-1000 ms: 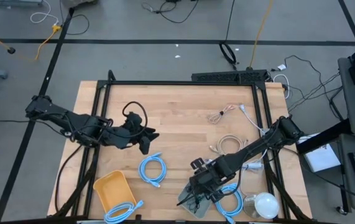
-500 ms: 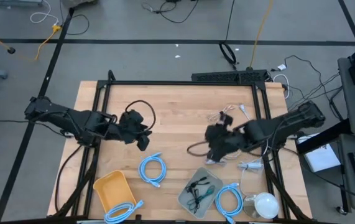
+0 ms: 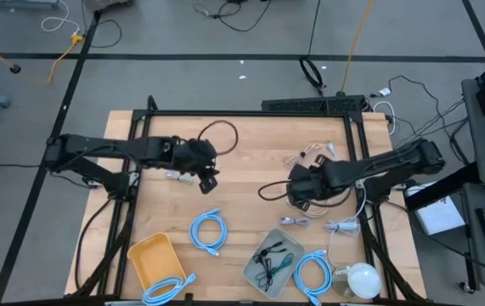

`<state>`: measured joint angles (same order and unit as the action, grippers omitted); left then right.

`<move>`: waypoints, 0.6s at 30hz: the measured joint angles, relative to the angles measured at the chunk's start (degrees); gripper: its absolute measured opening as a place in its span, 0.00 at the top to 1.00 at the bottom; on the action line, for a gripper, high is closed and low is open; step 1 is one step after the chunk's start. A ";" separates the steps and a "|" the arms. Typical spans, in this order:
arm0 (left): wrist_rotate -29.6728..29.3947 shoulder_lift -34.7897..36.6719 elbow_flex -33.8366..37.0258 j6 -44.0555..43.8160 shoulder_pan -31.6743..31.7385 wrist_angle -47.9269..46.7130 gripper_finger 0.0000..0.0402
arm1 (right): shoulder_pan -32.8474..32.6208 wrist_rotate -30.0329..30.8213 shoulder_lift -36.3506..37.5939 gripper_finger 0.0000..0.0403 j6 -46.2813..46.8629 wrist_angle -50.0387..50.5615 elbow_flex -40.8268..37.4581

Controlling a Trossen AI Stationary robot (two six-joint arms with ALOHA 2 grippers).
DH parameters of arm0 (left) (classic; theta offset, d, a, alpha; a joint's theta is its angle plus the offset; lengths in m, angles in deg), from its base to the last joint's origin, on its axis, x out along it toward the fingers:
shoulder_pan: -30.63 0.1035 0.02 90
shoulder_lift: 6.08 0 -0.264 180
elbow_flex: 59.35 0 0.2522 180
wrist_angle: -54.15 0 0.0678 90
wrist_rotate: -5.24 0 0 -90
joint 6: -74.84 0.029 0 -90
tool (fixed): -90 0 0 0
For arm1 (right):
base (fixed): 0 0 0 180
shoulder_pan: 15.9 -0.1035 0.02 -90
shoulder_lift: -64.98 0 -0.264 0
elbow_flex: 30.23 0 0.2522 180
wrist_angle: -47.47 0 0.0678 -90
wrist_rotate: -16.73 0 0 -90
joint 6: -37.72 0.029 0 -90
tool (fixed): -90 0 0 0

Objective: Sort cables
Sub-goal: Put the brown HDMI cable into the yellow bin

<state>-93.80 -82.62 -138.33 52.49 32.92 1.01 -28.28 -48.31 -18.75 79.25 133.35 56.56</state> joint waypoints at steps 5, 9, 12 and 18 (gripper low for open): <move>7.71 0.90 -0.02 1.02 4.24 4.87 0.62 | 2.72 -9.41 -0.06 0.66 -2.16 -9.76 -14.94; 9.73 2.31 -0.07 3.13 5.81 4.88 0.62 | 3.32 -16.94 1.27 0.66 1.01 -12.59 -24.00; 9.63 3.52 0.09 3.24 6.90 3.20 0.62 | 3.24 -22.78 3.99 0.66 4.42 -19.77 -27.81; 9.62 4.54 0.07 3.85 7.51 3.03 0.62 | 1.07 -29.22 10.13 0.66 9.14 -31.76 -28.72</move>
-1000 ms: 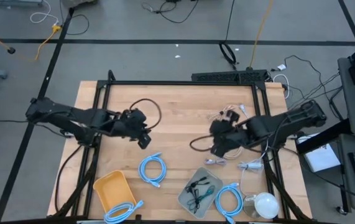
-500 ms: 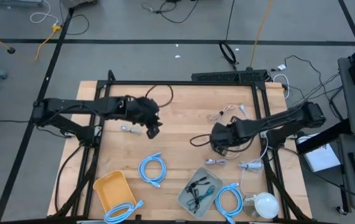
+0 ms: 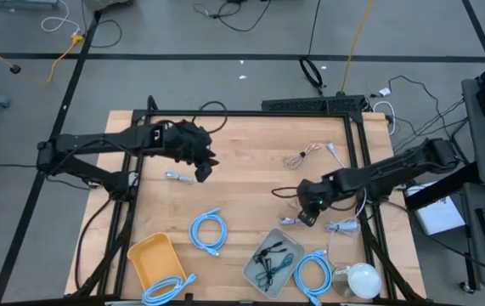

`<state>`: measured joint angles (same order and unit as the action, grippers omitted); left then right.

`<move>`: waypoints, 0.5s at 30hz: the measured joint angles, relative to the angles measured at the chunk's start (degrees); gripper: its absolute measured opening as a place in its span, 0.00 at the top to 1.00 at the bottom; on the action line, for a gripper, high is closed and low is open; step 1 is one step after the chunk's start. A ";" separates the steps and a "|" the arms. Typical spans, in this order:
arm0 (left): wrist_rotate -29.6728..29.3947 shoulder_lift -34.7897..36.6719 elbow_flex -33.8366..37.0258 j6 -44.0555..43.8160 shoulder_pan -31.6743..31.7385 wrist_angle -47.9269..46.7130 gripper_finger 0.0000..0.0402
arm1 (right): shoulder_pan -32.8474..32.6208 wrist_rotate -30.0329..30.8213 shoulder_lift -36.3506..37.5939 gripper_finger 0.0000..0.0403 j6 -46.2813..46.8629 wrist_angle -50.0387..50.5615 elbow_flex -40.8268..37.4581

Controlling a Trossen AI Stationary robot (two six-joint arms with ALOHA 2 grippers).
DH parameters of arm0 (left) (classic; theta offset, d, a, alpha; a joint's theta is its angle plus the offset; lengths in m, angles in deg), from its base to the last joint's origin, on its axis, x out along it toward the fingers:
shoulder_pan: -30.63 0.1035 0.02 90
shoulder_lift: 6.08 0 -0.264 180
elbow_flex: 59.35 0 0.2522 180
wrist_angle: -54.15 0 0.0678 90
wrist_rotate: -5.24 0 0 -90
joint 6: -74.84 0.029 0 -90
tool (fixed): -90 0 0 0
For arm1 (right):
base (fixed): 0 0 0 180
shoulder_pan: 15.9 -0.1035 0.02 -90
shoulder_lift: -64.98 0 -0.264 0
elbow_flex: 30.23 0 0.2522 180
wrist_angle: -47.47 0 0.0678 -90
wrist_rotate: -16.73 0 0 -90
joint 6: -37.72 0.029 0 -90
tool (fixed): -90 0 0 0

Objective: Sort cables
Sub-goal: Put the brown HDMI cable into the yellow bin

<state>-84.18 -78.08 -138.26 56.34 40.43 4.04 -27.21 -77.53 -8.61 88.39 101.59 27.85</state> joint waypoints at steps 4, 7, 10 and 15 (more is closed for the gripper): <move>-0.03 -0.04 -0.10 0.86 0.07 0.05 0.62 | -1.55 0.70 0.89 0.66 1.12 0.21 0.06; 0.11 0.00 -0.10 1.53 0.02 0.13 0.62 | -1.96 1.28 -0.39 0.66 1.20 0.86 0.04; 0.61 -0.03 -0.10 1.73 0.04 0.14 0.62 | -1.90 1.24 -2.36 0.66 0.72 -1.33 0.04; 0.94 -0.03 -0.10 2.12 0.04 0.14 0.62 | -1.90 1.18 -6.26 0.66 -2.01 -2.90 0.04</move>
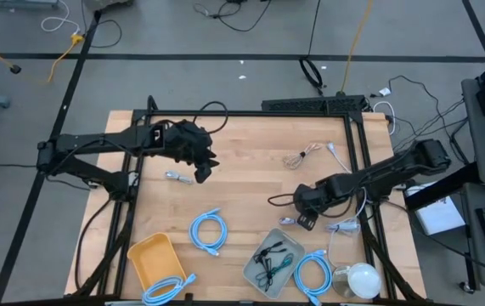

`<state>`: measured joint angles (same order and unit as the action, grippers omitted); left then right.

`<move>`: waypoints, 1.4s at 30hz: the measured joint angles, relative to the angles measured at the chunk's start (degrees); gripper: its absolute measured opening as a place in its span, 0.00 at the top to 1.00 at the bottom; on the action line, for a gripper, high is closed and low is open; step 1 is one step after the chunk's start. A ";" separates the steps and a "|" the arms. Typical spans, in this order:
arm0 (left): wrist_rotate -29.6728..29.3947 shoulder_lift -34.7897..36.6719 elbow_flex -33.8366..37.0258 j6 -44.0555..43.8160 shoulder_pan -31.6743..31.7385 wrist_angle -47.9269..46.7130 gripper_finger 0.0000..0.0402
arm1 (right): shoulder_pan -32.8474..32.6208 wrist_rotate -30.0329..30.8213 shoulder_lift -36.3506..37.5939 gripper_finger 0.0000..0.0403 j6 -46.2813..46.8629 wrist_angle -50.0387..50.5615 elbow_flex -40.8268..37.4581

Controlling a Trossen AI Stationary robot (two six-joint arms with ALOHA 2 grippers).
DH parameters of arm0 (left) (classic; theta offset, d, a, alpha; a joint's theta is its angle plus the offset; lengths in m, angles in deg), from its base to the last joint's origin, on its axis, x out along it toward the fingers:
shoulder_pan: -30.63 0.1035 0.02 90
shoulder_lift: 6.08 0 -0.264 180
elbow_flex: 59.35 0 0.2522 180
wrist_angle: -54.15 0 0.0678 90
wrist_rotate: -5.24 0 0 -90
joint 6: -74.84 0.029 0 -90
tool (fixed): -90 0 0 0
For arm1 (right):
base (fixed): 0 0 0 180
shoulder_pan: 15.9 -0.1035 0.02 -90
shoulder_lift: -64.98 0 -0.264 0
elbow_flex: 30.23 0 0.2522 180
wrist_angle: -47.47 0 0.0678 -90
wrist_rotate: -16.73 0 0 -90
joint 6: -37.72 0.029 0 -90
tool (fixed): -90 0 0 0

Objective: Sort cables
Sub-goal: Put the brown HDMI cable into the yellow bin

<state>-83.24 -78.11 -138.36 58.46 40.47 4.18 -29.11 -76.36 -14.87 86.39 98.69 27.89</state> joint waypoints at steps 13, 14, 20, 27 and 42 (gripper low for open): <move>0.15 0.00 0.00 -0.01 -0.22 -0.02 0.62 | 1.37 -0.16 -8.62 0.69 -1.37 -4.64 0.15; 0.15 0.00 0.00 0.01 -0.22 -0.02 0.62 | 1.56 -0.16 -8.46 0.70 -1.34 -4.63 0.14; 0.15 0.00 0.00 0.20 -0.22 0.00 0.62 | 2.25 -0.24 -8.23 0.85 -1.36 -4.29 0.04; 0.13 0.00 0.00 -0.24 -0.50 0.02 0.62 | 2.25 -0.07 -7.24 0.88 0.89 -6.66 -0.07; -0.55 0.00 0.00 -0.86 -3.63 0.46 0.73 | 6.84 3.99 7.18 0.91 2.01 -23.25 3.07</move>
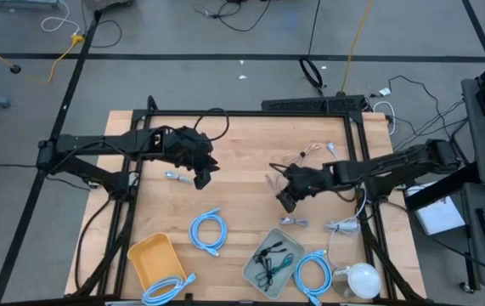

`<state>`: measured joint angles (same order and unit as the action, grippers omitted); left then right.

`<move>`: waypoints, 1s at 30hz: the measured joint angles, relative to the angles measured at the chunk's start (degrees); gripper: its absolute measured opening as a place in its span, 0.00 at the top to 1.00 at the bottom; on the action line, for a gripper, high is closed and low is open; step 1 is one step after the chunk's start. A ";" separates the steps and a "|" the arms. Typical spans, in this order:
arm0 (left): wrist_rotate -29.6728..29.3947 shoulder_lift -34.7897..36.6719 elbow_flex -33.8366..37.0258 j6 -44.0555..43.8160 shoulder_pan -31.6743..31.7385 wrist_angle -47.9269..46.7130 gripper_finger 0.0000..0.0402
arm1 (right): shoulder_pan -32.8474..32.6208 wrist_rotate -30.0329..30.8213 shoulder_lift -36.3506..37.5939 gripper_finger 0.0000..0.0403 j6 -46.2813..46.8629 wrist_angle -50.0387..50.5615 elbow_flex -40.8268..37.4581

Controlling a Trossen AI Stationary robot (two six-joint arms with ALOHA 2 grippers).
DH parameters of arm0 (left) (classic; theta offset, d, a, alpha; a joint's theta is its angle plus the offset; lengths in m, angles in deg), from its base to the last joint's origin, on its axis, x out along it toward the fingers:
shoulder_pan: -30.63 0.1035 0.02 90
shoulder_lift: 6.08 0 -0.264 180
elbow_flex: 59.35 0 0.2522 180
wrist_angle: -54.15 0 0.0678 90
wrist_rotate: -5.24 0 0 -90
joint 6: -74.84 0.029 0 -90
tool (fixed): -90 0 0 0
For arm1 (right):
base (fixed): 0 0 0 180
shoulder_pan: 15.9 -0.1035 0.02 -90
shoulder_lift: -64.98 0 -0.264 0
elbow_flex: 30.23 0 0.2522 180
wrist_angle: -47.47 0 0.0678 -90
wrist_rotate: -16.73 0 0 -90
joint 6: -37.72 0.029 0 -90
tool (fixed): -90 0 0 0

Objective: Sort cables
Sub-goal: Put the brown HDMI cable into the yellow bin

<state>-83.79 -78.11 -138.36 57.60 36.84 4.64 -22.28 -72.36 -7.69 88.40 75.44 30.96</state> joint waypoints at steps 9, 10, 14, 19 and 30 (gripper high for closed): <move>-0.02 0.00 0.00 -1.38 0.01 -0.18 0.83 | -1.47 -9.81 -5.10 0.91 -6.24 6.19 19.90; -0.08 0.03 0.00 -1.43 0.01 -0.42 0.84 | -2.04 -10.17 -6.58 0.91 -6.66 7.99 23.01; -3.69 1.46 0.02 -2.15 0.01 -1.89 0.89 | -4.30 -11.36 -12.45 0.91 -8.94 18.17 35.02; -5.81 5.85 -0.04 -4.27 1.28 -9.62 0.98 | -6.05 -11.47 -20.01 0.91 -12.13 27.47 46.88; 14.37 14.77 -0.02 -10.71 2.62 -6.46 0.86 | -6.76 -8.71 -23.76 0.91 -14.14 35.15 53.24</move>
<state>-69.42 -63.34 -138.39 46.89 39.46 -1.82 -29.04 -81.07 -31.45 74.26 110.59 84.20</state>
